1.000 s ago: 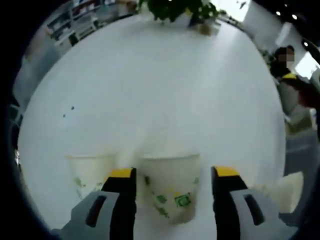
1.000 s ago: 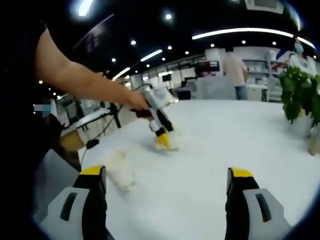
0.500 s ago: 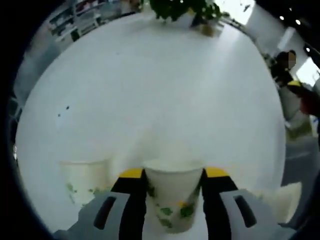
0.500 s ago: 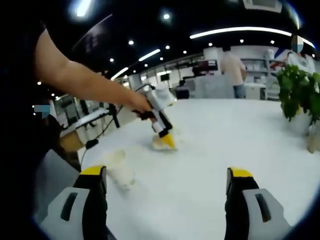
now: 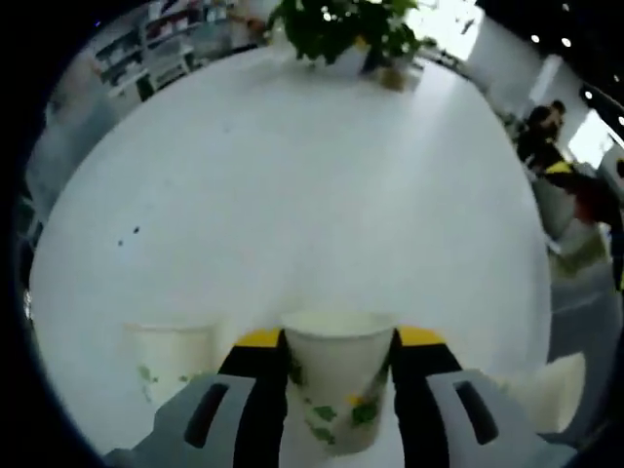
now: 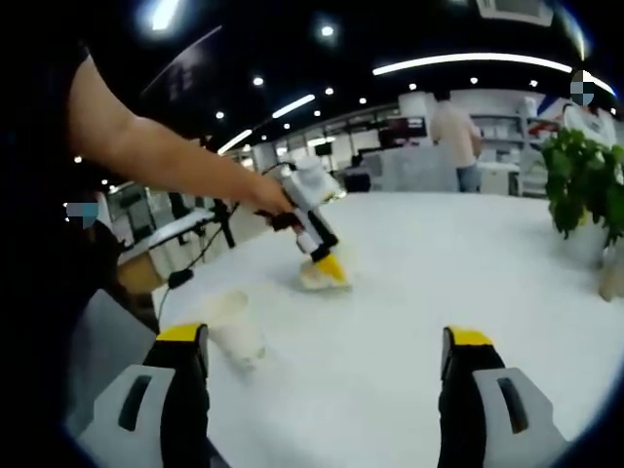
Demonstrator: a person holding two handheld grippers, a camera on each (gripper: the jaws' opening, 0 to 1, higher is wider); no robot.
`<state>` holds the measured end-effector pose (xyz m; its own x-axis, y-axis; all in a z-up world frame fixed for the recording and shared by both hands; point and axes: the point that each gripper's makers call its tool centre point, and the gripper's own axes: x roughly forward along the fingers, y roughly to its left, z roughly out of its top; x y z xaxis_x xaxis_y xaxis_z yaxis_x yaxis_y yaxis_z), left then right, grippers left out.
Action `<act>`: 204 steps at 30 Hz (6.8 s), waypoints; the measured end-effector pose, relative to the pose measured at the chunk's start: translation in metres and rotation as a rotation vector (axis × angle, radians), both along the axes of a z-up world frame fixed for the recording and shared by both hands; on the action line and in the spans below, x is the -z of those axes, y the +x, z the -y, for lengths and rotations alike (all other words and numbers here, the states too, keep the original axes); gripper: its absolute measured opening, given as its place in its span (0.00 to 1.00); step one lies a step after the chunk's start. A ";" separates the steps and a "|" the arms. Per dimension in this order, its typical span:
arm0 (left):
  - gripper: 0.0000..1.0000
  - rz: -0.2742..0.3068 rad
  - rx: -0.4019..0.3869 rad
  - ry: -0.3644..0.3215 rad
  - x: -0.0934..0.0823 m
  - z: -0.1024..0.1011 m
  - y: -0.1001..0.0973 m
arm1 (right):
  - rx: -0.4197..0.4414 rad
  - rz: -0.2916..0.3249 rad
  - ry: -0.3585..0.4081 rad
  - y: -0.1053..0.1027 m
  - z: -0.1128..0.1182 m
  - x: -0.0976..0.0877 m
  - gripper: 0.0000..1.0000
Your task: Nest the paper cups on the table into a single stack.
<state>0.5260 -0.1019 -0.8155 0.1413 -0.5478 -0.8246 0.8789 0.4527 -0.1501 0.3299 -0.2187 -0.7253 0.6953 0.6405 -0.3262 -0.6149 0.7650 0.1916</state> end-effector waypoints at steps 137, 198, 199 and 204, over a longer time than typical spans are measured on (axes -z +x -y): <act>0.39 0.604 -0.134 -0.966 -0.265 -0.010 -0.144 | -0.051 0.060 -0.028 -0.022 -0.029 -0.036 0.98; 0.41 0.598 -0.163 -0.951 -0.182 -0.010 -0.204 | -0.074 0.030 -0.031 -0.034 -0.041 -0.026 0.98; 0.41 0.597 -0.163 -0.950 -0.180 -0.009 -0.204 | -0.074 0.029 -0.032 -0.034 -0.041 -0.025 0.98; 0.41 0.584 -0.167 -0.938 -0.168 -0.008 -0.205 | -0.074 0.020 -0.036 -0.036 -0.039 -0.023 0.98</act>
<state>0.3214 -0.0943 -0.6479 0.5019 -0.8563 0.1221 0.8649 0.4958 -0.0784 0.2939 -0.1798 -0.7024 0.6529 0.6786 -0.3366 -0.6735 0.7234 0.1521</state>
